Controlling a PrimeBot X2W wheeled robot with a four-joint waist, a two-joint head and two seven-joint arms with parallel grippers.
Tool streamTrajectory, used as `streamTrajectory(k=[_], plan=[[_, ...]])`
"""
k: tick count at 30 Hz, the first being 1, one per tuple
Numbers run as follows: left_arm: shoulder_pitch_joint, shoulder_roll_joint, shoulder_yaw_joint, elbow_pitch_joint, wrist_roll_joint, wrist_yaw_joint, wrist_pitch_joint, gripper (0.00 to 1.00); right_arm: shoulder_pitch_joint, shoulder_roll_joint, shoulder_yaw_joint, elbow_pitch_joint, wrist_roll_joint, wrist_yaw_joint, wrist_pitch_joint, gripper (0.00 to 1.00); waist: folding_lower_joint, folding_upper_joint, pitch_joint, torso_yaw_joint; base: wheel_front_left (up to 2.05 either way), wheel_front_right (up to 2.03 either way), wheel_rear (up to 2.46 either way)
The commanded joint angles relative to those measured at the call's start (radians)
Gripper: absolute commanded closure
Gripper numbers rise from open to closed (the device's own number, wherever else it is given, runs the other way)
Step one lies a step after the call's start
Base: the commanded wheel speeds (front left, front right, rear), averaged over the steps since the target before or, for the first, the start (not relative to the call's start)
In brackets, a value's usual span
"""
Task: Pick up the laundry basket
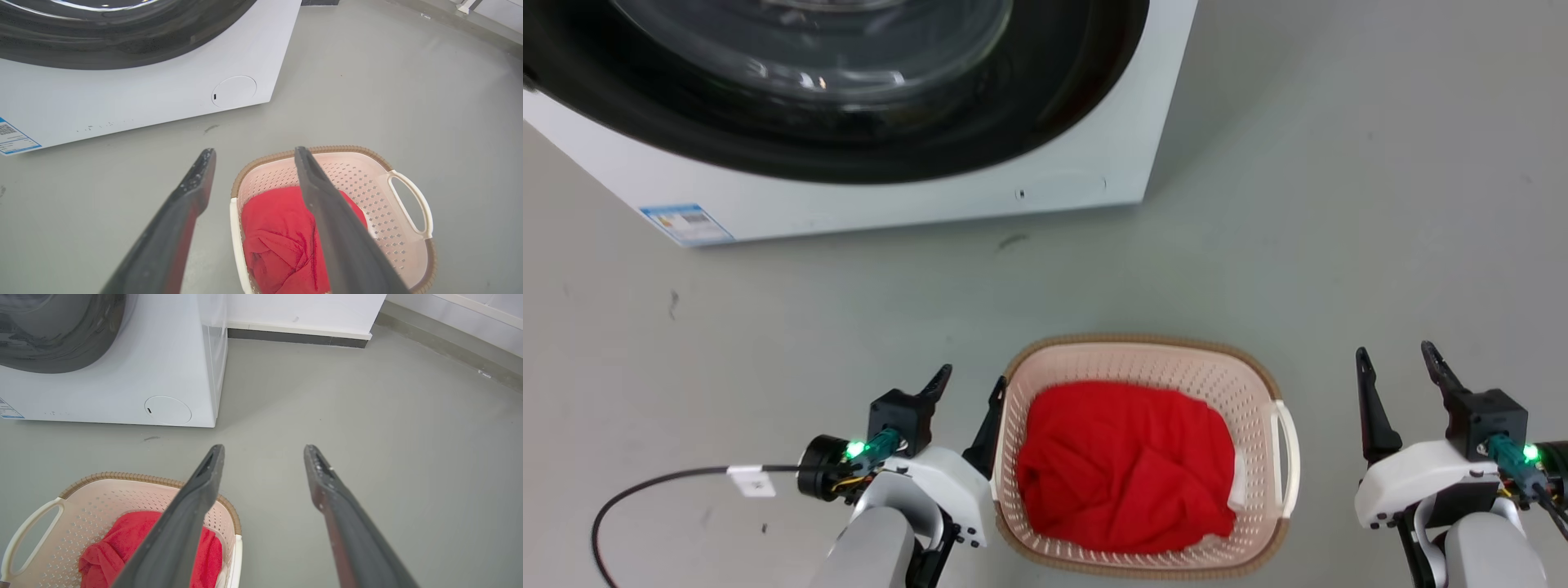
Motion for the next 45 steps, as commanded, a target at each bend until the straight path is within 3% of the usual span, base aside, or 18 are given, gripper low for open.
streamTrajectory(k=[1,13,30,45], plan=[[-0.034,0.002,-0.020,0.039,-0.009,-0.004,-0.002,0.00,-0.026,-0.003,-0.009,0.019,-0.008,-0.001,-0.002,0.00,-0.0001,0.0000,0.059,-0.009,0.00,0.00,0.00],[-0.179,0.002,-0.077,0.226,-0.040,-0.004,-0.002,0.00,-0.150,-0.003,0.003,0.192,-0.015,-0.001,-0.002,0.00,-0.0001,0.0000,0.243,-0.024,0.00,0.00,0.00],[-0.308,0.001,-0.123,0.368,-0.088,-0.005,-0.002,0.00,-0.290,-0.003,0.030,0.455,-0.022,-0.001,-0.002,0.00,-0.0001,0.0000,0.431,-0.031,0.00,0.00,0.00],[-0.400,0.002,-0.174,0.436,-0.102,-0.004,-0.002,0.00,-0.406,-0.003,0.096,0.566,0.007,-0.001,-0.002,0.00,-0.0001,0.0000,0.548,-0.034,0.00,0.00,0.00]])
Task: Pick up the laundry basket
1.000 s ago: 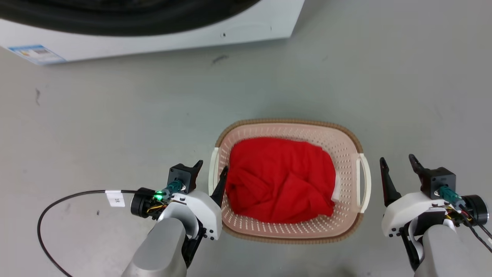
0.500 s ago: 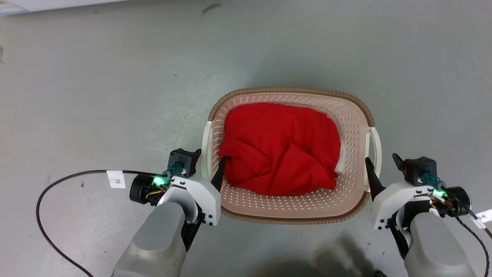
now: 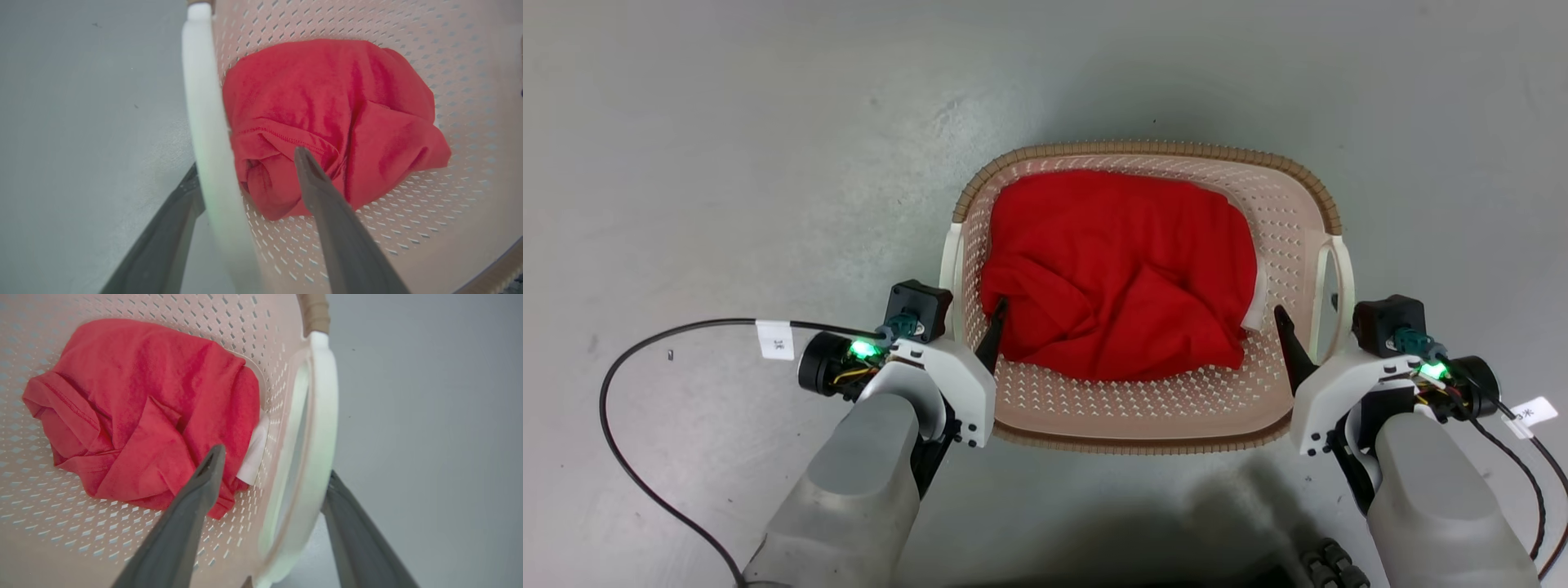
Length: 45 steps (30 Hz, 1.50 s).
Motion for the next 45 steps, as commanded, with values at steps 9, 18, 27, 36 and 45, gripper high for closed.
streamTrajectory(k=[9,18,27,36,45], plan=[[-0.043,0.002,-0.017,0.027,-0.007,0.000,-0.002,0.00,-0.047,-0.002,0.039,0.037,0.038,-0.001,-0.002,0.00,-0.0001,0.0001,0.041,-0.003,0.00,0.00,0.00],[-0.040,-0.007,-0.054,0.025,-0.012,-0.008,-0.003,1.00,-0.037,0.001,0.073,0.016,0.063,0.000,-0.002,1.00,-0.0001,0.0001,0.021,-0.001,0.00,0.00,0.00],[0.021,-0.010,-0.115,0.034,-0.088,-0.013,-0.003,1.00,0.008,0.004,0.122,0.049,0.053,0.001,-0.002,1.00,-0.0001,0.0001,-0.112,0.008,0.00,0.00,0.00],[0.088,-0.016,-0.226,0.063,-0.244,-0.014,0.021,1.00,0.042,0.009,0.210,0.107,0.070,0.002,-0.004,1.00,-0.0001,0.0001,-0.297,0.038,0.00,0.00,0.00],[0.108,-0.021,-0.316,0.075,-0.392,-0.015,0.102,1.00,0.013,0.013,0.305,0.202,0.098,0.006,-0.006,1.00,-0.0001,0.0001,-0.443,0.073,0.00,0.00,0.00]])
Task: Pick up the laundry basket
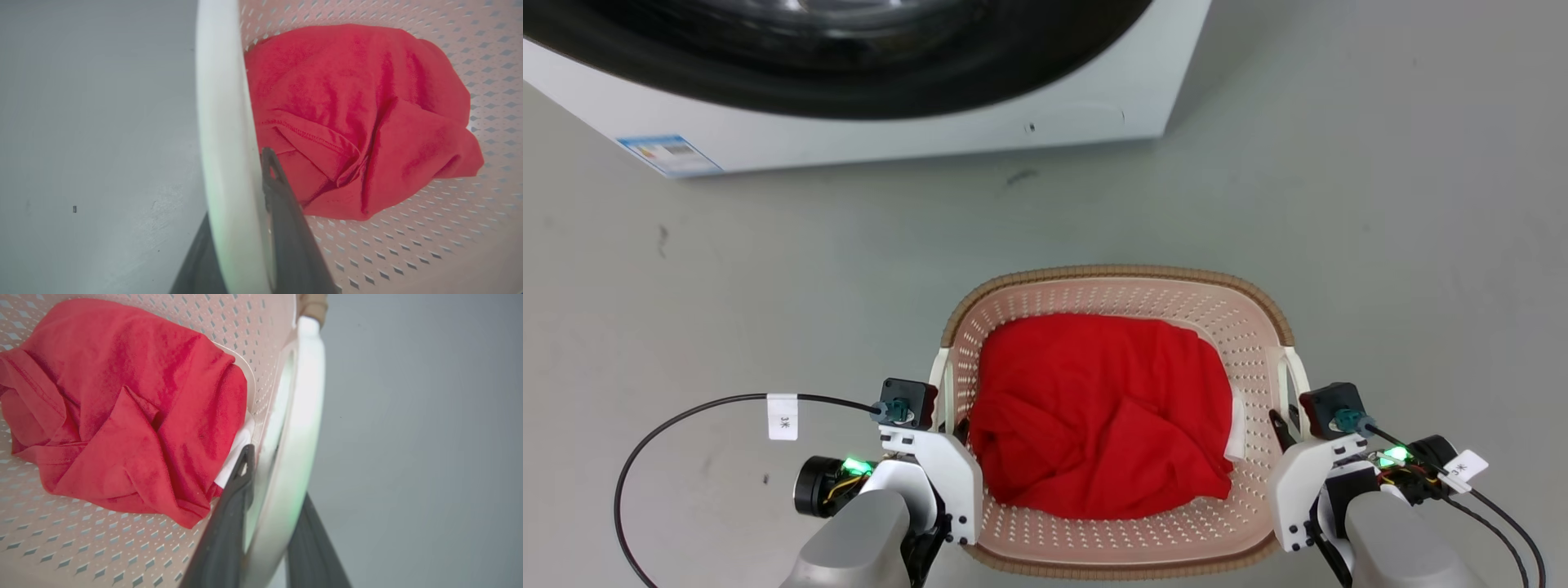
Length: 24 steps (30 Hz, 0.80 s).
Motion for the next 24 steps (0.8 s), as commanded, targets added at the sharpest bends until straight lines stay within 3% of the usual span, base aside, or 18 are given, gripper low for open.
streamTrajectory(k=[1,8,24], plan=[[0.009,-0.049,-0.032,-0.017,-0.015,-0.029,0.025,1.00,-0.029,0.034,0.039,0.003,0.000,0.014,-0.012,1.00,0.0001,0.0000,-0.062,0.023,0.00,0.00,0.00],[0.009,-0.050,-0.095,0.004,-0.097,-0.029,0.115,1.00,-0.050,0.035,0.132,0.062,0.060,0.014,0.033,1.00,0.0001,0.0000,-0.165,0.042,0.00,0.00,0.00],[0.040,-0.042,-0.198,-0.005,-0.217,-0.030,0.266,1.00,-0.013,0.040,0.327,0.072,0.238,0.014,0.178,1.00,0.0001,0.0000,-0.330,0.058,0.00,0.00,0.00]])
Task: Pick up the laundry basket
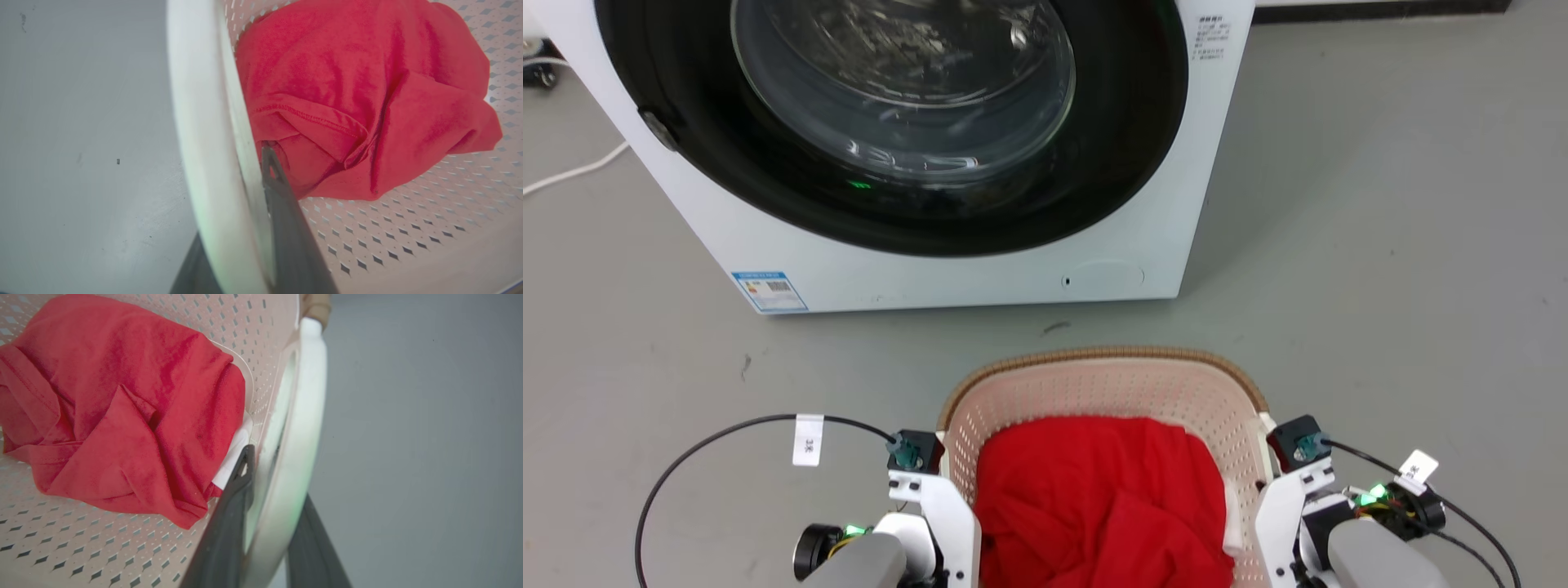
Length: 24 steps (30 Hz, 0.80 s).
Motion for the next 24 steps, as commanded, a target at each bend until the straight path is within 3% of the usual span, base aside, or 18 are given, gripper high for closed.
streamTrajectory(k=[1,8,24], plan=[[0.010,-0.054,-0.020,-0.038,-0.005,-0.030,0.007,1.00,0.011,0.048,0.027,-0.017,0.010,0.014,-0.001,1.00,0.0002,0.0000,-0.028,0.003,0.00,0.00,0.00],[0.053,-0.042,-0.063,-0.038,-0.049,-0.030,0.037,1.00,0.057,0.048,0.104,-0.035,0.092,0.014,0.034,1.00,0.0002,0.0000,-0.110,-0.006,0.00,0.00,0.00],[0.090,-0.032,-0.132,-0.033,-0.133,-0.030,0.076,1.00,0.097,0.049,0.229,-0.026,0.206,0.015,0.087,1.00,0.0002,0.0000,-0.167,-0.039,0.00,0.00,0.00]])
